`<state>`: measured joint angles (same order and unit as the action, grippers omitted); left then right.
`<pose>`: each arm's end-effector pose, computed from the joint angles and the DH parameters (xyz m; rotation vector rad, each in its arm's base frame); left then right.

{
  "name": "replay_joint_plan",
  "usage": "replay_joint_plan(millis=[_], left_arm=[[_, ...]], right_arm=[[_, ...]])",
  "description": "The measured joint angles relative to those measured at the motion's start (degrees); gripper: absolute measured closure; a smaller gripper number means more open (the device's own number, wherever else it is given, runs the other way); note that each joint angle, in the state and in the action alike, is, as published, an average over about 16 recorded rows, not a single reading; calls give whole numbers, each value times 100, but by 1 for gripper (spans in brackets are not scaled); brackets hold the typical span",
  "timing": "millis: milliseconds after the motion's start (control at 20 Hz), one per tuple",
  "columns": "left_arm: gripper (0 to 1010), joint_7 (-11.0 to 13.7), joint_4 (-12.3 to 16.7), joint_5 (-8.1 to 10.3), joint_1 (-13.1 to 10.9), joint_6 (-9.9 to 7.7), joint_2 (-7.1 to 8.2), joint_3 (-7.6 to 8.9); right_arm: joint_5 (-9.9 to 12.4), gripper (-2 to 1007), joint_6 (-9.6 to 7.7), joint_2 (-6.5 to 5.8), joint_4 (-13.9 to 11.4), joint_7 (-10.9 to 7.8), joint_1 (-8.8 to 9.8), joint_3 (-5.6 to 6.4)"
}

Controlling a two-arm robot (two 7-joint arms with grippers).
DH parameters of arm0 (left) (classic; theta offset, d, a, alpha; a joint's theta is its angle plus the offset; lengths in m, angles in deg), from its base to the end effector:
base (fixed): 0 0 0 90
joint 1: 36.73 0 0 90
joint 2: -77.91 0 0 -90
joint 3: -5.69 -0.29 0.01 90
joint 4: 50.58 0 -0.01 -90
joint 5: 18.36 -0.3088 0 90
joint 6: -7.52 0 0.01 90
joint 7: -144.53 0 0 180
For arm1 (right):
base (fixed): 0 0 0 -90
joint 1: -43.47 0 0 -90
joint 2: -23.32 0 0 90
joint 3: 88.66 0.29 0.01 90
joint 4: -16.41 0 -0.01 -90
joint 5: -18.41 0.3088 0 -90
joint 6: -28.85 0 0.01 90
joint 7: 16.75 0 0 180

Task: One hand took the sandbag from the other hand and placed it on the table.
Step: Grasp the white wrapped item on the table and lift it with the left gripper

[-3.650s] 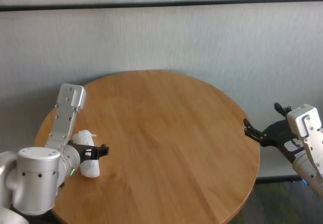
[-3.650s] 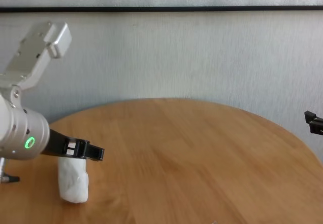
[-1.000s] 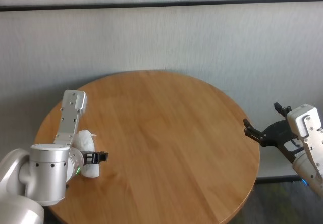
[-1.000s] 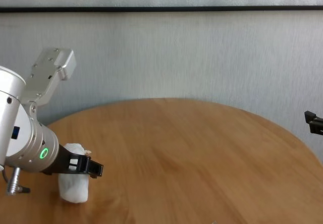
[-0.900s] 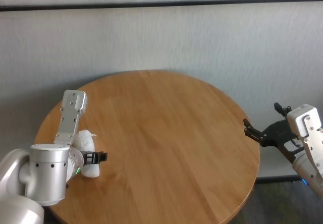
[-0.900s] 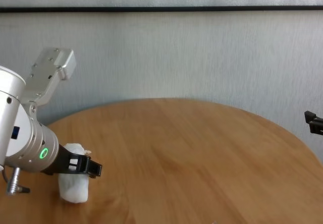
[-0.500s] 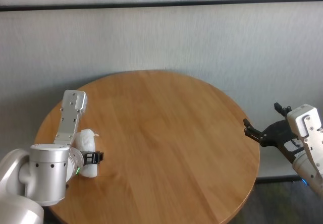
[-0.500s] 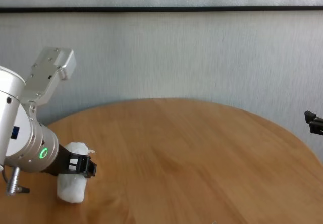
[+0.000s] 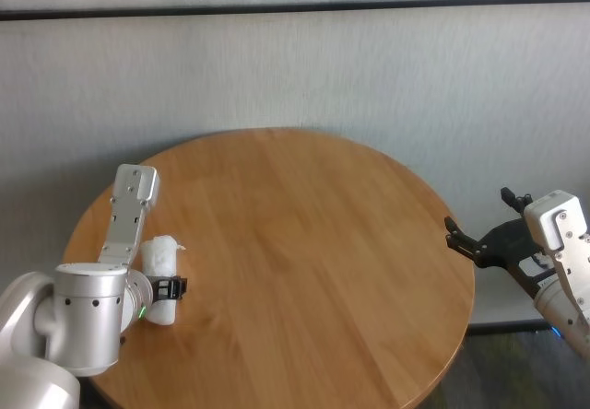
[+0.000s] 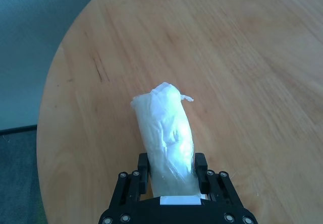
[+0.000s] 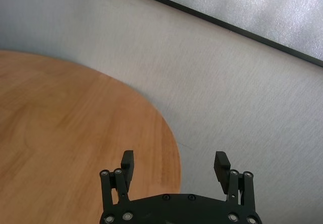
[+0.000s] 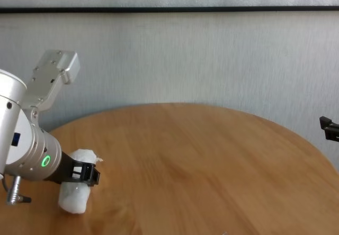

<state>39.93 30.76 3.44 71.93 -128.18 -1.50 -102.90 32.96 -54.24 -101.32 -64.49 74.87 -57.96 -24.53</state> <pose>0.4037 -0.0376 -0.2512 0.6060 0.4677 1.4218 0.3581 -0.0826 -0.3023 -0.3044 -0.2849 -1.2478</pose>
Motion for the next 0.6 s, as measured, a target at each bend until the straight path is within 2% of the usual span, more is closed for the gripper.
replay_joint_plan(millis=[600], left_arm=[[502, 0, 3, 1, -1, -2, 4, -2]], right_arm=[[0, 5, 0, 0, 0, 0, 0, 0]])
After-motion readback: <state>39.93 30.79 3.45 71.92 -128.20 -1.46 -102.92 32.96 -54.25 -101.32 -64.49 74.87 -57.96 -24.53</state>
